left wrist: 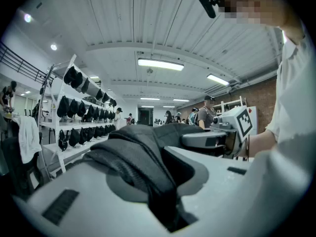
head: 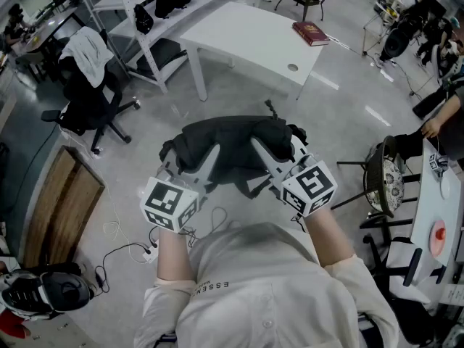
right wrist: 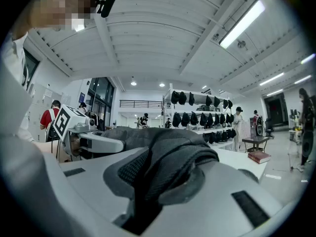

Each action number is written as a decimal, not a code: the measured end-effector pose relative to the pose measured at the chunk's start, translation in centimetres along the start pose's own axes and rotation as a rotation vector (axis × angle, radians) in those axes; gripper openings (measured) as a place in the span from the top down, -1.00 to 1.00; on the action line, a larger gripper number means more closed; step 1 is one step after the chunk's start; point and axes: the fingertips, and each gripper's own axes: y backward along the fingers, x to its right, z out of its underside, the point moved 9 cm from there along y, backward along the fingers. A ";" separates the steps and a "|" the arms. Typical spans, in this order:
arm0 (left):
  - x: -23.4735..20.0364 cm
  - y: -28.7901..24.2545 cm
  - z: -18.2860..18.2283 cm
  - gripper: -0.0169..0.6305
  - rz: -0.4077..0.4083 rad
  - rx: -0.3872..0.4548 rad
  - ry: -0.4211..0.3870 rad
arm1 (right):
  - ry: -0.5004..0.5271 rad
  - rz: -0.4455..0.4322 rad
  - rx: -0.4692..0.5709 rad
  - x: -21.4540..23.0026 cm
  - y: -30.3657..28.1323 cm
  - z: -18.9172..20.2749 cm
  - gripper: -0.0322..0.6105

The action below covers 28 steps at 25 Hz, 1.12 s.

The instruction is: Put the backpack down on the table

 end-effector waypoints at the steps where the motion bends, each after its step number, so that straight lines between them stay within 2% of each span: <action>1: 0.0 0.0 0.0 0.68 0.001 0.001 0.001 | 0.002 0.001 0.000 0.0 0.0 0.0 0.63; 13: -2.0 0.5 0.2 0.68 0.008 0.008 0.003 | 0.009 0.003 0.013 -0.6 -1.8 -0.1 0.63; 18: -3.6 0.9 0.9 0.67 -0.021 -0.008 0.003 | -0.023 -0.021 0.012 -0.8 -3.9 0.7 0.63; 28: -9.1 -2.0 3.0 0.67 -0.082 -0.038 0.056 | -0.047 -0.102 -0.029 2.6 -10.9 2.4 0.63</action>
